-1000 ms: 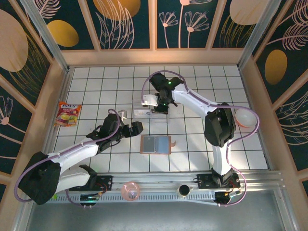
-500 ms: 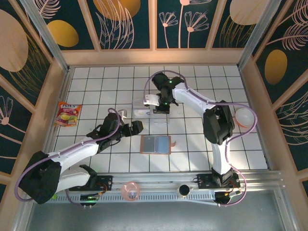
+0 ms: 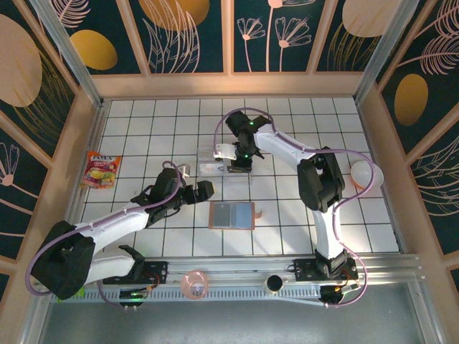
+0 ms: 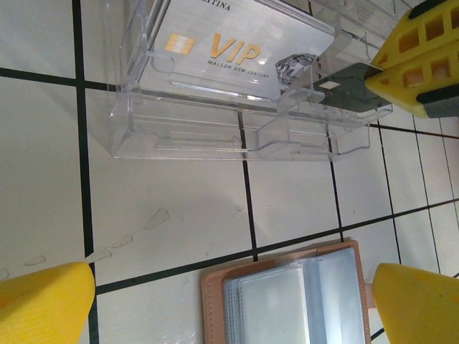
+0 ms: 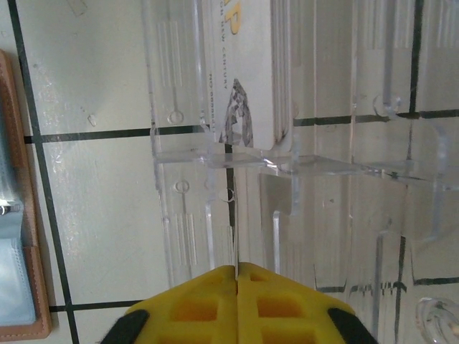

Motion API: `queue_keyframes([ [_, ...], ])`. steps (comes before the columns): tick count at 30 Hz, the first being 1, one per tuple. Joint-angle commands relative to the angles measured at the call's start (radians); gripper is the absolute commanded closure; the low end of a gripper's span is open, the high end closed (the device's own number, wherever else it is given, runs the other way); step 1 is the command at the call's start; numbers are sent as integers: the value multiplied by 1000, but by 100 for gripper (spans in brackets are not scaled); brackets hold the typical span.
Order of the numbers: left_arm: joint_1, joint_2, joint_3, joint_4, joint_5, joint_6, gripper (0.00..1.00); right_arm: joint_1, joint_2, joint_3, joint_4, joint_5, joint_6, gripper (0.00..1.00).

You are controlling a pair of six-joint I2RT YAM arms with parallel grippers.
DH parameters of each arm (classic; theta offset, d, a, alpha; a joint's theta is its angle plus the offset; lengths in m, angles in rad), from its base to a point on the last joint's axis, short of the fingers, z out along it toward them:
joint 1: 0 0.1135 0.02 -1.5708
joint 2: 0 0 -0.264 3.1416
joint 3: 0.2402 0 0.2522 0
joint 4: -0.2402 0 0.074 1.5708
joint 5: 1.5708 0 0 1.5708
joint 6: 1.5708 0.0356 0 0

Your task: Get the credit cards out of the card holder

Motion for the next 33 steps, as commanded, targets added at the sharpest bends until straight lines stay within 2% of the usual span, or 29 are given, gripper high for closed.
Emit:
queue_keyframes([
  [1, 6, 5, 14, 35, 27, 2, 1, -13, 7, 9, 55, -1, 24, 84],
  [3, 7, -3, 10, 41, 30, 1, 1, -20, 0, 24, 74, -9, 48, 74],
  [6, 6, -20, 6, 43, 25, 1, 1, -24, -25, 35, 108, -18, 83, 68],
  [11, 6, -48, -13, 65, 28, -9, 1, -23, -78, 43, 184, -33, 163, 65],
  [17, 6, -73, -26, 109, 37, -28, 1, -5, -174, -12, 342, -63, 337, 63],
  [20, 7, -94, -32, 127, 36, -28, 1, 24, -247, -100, 491, -40, 494, 62],
  [25, 7, -150, -59, 137, 16, -39, 1, 78, -389, -339, 762, 38, 887, 62],
  [26, 6, -167, -71, 139, 13, -41, 1, 96, -424, -404, 808, 89, 990, 61],
  [30, 7, -211, -104, 121, 0, -43, 1, 166, -528, -626, 824, 178, 1238, 61],
  [33, 7, -227, -136, 117, -5, -51, 1, 217, -563, -740, 762, 177, 1356, 61],
])
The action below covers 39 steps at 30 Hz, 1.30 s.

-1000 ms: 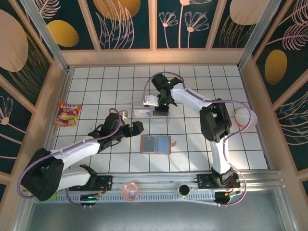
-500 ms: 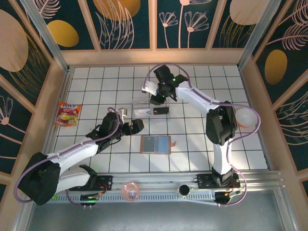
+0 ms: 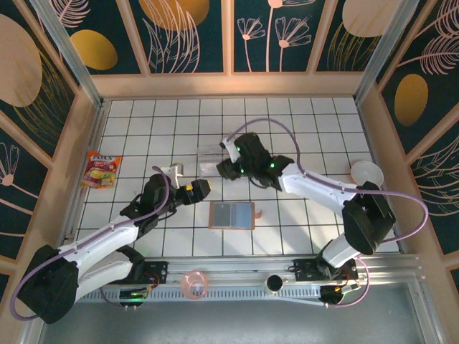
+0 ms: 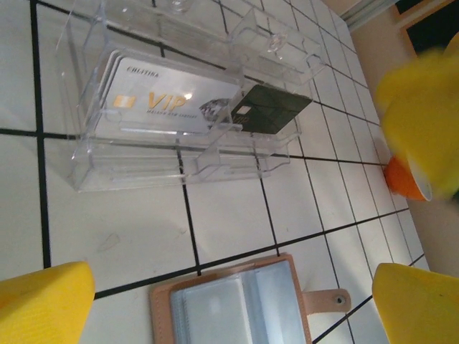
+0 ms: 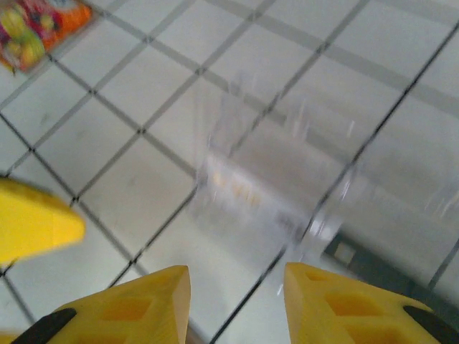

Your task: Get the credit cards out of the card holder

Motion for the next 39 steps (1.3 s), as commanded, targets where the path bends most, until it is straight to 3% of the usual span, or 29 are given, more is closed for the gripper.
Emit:
queue_keyframes([
  [1, 7, -22, -45, 15, -13, -24, 1, 59, -44, -108, -16, 65, 266, 61],
  [6, 7, -64, -104, 32, -20, -48, 1, 249, -27, -181, -47, 172, 320, 60],
  [12, 6, -117, -119, -29, -51, -42, 6, 351, 120, -97, -113, 276, 309, 60],
  [17, 7, -146, -121, -59, -57, -26, 7, 397, 222, -22, -183, 375, 306, 60],
  [25, 6, -141, -124, -63, -48, -16, 12, 415, 285, -21, -177, 337, 296, 63],
  [33, 5, -110, -124, -38, 12, 1, 25, 403, 265, -85, -105, 318, 297, 100],
  [39, -32, -50, -135, 43, 53, -23, 51, 366, 116, -226, 128, 225, 238, 100],
])
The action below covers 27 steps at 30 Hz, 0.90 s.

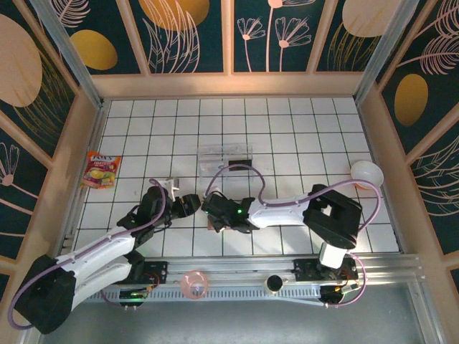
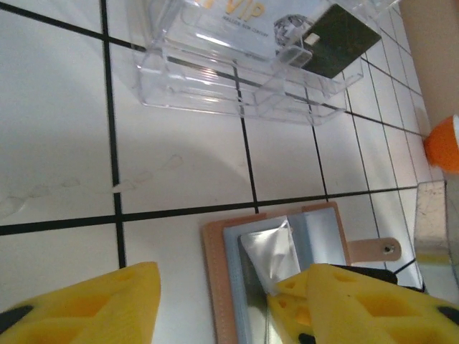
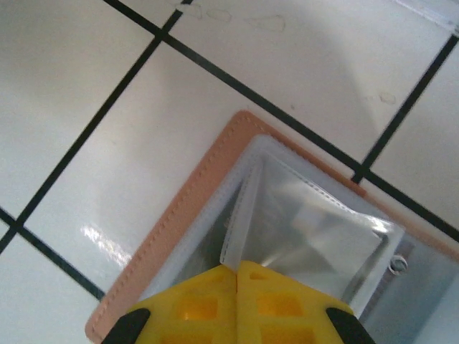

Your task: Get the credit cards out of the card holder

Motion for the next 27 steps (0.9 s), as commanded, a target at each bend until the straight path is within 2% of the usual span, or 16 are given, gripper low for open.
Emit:
queue_keyframes([
  [1, -37, 33, 0, 86, 36, -13, 56, -22, -86, -85, 139, -86, -35, 100],
  [4, -92, 80, 20, 129, 22, -19, 72, -42, -133, -133, 226, -148, -30, 100],
  [10, -138, 230, 39, 250, 46, -44, 100, -43, -155, -179, 293, -170, -16, 100],
  [15, -154, 352, 73, 283, 53, -41, 100, -37, -185, -216, 344, -164, -7, 100],
  [20, -168, 409, 110, 280, 68, -37, 100, -34, -272, -260, 362, -101, 6, 66],
  [23, -191, 424, 132, 272, 77, -38, 100, -36, -372, -301, 344, -3, 24, 61],
  [27, -247, 478, 193, 254, 99, -36, 100, -55, -508, -345, 280, 114, 77, 61],
])
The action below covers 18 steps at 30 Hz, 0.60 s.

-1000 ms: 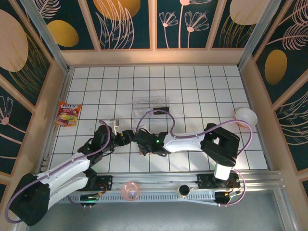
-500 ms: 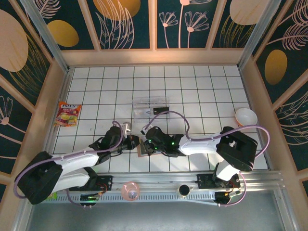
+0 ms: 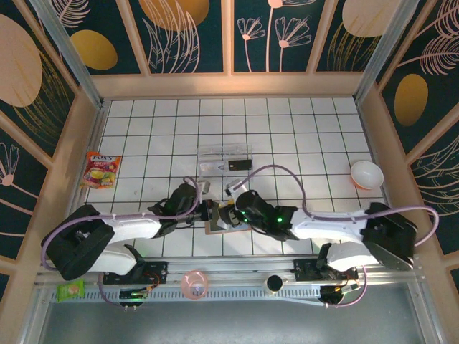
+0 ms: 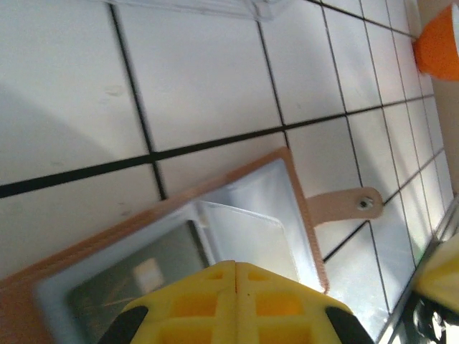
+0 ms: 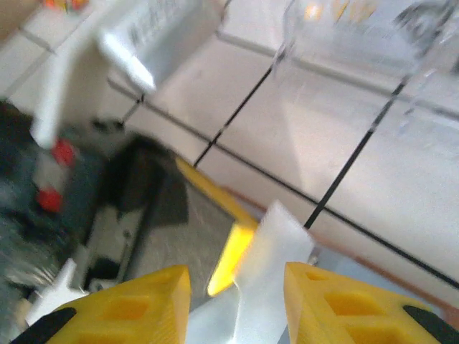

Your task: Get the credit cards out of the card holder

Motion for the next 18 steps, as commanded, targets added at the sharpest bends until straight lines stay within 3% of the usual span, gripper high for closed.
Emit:
queue_keyframes([
  [1, -50, 53, 71, 9, 43, -1, 100, -19, -106, -36, -44, 156, 68, 61],
  [8, -177, 232, 262, -115, 95, 66, 100, -46, -282, -94, -146, 208, 132, 63],
  [12, -183, 282, 296, -142, 105, 73, 91, -47, -292, -96, -173, 209, 150, 64],
  [18, -179, 153, 263, -107, 26, 59, 85, -48, -285, -75, -186, 196, 151, 65],
])
